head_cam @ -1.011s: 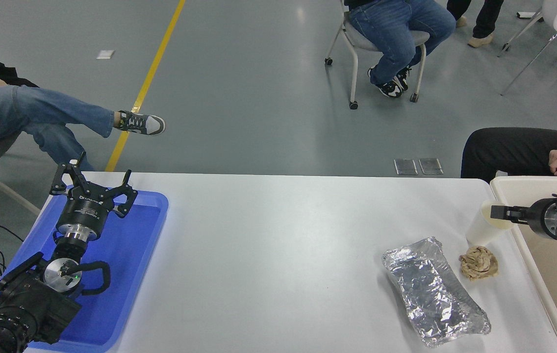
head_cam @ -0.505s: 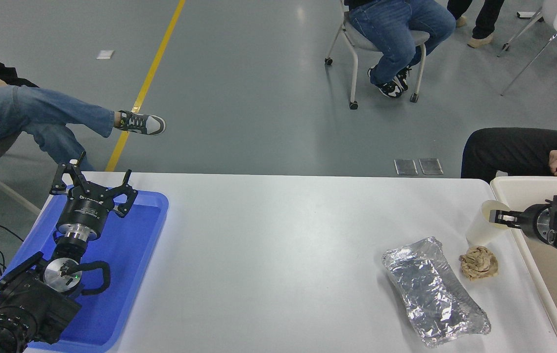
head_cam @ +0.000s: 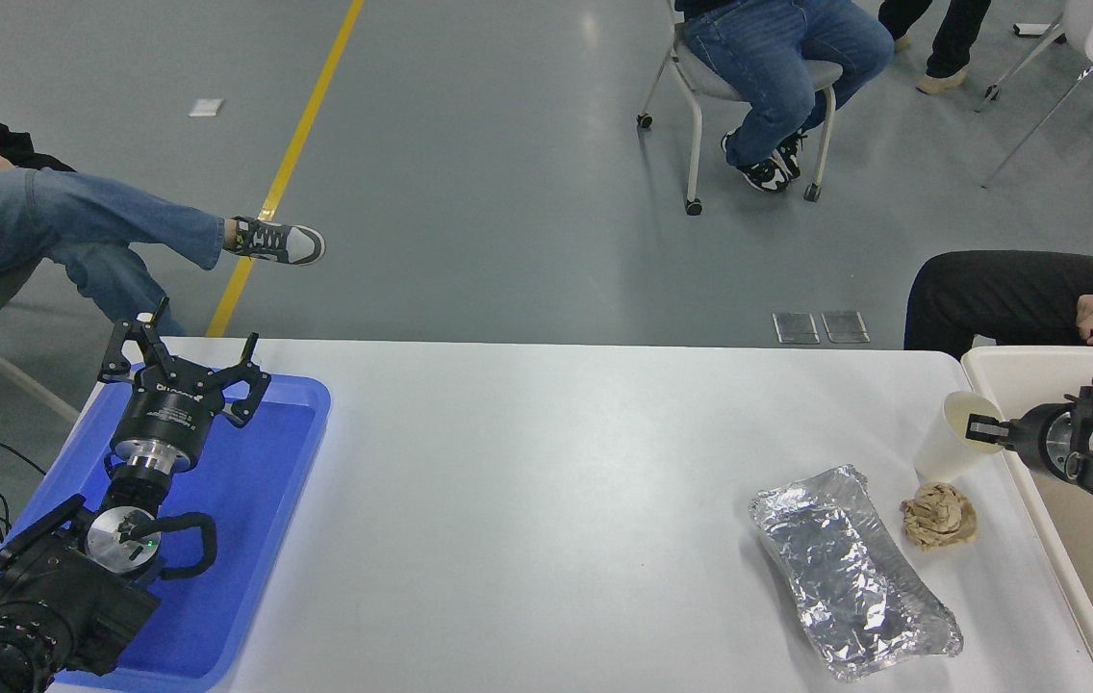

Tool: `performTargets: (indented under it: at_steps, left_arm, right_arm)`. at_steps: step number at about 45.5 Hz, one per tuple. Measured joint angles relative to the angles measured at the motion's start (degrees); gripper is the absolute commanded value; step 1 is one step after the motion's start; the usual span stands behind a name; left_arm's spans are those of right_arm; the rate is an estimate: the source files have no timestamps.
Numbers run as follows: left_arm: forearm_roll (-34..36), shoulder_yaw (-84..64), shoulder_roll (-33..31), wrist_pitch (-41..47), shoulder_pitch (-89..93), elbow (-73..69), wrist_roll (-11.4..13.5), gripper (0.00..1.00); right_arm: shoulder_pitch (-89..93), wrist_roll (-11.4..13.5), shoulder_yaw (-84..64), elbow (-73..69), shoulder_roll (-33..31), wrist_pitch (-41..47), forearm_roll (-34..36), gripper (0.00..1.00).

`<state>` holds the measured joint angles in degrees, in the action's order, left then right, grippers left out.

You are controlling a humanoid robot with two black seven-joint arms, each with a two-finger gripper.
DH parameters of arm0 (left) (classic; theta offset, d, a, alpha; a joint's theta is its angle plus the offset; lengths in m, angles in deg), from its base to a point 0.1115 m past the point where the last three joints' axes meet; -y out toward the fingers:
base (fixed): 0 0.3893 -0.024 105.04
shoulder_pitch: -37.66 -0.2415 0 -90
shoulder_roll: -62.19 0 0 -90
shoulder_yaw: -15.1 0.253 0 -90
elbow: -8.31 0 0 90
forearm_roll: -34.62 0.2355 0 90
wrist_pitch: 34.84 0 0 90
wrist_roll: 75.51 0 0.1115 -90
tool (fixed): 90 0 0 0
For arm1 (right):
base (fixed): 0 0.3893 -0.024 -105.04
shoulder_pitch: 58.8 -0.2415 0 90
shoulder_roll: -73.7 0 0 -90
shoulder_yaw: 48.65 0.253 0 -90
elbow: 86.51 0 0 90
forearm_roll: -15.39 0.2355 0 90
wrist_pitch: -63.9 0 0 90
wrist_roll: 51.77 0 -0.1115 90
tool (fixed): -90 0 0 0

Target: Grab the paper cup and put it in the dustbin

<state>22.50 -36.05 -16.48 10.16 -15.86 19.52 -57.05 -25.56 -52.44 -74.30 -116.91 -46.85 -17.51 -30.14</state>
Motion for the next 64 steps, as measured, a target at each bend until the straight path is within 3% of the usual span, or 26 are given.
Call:
performTargets:
  at_steps: [15, 27, 46, 64]
  left_arm:
    - [0.0, 0.0, 0.0, 0.0, 0.04, 0.03, 0.0, 1.0]
    - [0.0, 0.0, -0.07, 0.0, 0.06, 0.07, 0.0, 1.0]
    - [0.0, -0.05, -0.01, 0.0, 0.0, 0.08, -0.01, 1.0]
    - [0.0, -0.08, 0.13, 0.0, -0.02, 0.11, 0.0, 1.0]
  right_arm:
    - [-11.88, 0.24, -4.9, -11.07, -6.49, 1.83, -0.66, 0.0]
    - [-30.92, 0.25, -14.84, -18.21, -11.72, 9.11, -1.05, 0.0]
    - [-54.96, -0.06, -28.52, -20.84, -13.46, 20.85, -1.21, 0.0]
    - [-61.37, 0.22, -33.59, -21.75, -14.83, 24.16, -1.29, 0.0]
